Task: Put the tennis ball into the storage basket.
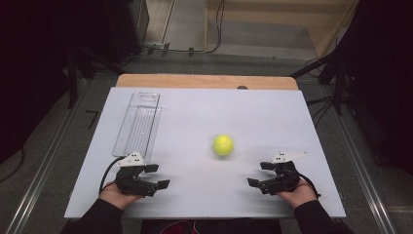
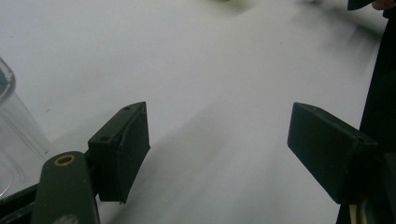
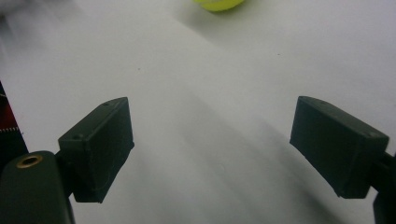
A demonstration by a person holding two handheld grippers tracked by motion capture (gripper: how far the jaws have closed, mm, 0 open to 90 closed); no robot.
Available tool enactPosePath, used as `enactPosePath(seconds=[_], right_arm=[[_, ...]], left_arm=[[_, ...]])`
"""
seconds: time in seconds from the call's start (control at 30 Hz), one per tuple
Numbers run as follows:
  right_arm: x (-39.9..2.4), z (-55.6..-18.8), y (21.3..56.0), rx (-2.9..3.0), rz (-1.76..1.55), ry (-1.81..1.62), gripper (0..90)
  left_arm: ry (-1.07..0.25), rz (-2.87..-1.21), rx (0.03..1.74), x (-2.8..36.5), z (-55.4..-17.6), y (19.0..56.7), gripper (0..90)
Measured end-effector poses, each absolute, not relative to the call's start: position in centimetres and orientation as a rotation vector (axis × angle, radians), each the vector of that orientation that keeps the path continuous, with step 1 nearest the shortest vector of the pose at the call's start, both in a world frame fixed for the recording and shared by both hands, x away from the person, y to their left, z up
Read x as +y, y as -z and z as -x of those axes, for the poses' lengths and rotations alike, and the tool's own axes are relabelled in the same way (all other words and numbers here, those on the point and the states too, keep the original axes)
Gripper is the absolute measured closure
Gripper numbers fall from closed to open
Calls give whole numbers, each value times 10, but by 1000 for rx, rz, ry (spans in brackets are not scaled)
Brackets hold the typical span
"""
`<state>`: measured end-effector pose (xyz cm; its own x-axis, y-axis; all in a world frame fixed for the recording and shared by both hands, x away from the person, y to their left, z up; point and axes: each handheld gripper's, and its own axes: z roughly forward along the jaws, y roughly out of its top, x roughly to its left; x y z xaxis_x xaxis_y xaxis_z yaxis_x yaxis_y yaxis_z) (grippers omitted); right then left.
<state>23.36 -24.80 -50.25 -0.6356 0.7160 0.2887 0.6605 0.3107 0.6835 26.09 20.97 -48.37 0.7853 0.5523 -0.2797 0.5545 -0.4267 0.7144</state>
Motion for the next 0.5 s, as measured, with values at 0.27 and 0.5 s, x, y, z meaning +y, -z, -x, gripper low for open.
enactPosePath(seconds=[0.27,0.5], right_arm=[[-248,-236,503,2486,-1319,-1246,116],[-248,-239,503,2485,-1315,-1253,116]], left_arm=[[-8,-2117,802,209,-260,484,212],[-13,-2102,810,212,-260,484,212]])
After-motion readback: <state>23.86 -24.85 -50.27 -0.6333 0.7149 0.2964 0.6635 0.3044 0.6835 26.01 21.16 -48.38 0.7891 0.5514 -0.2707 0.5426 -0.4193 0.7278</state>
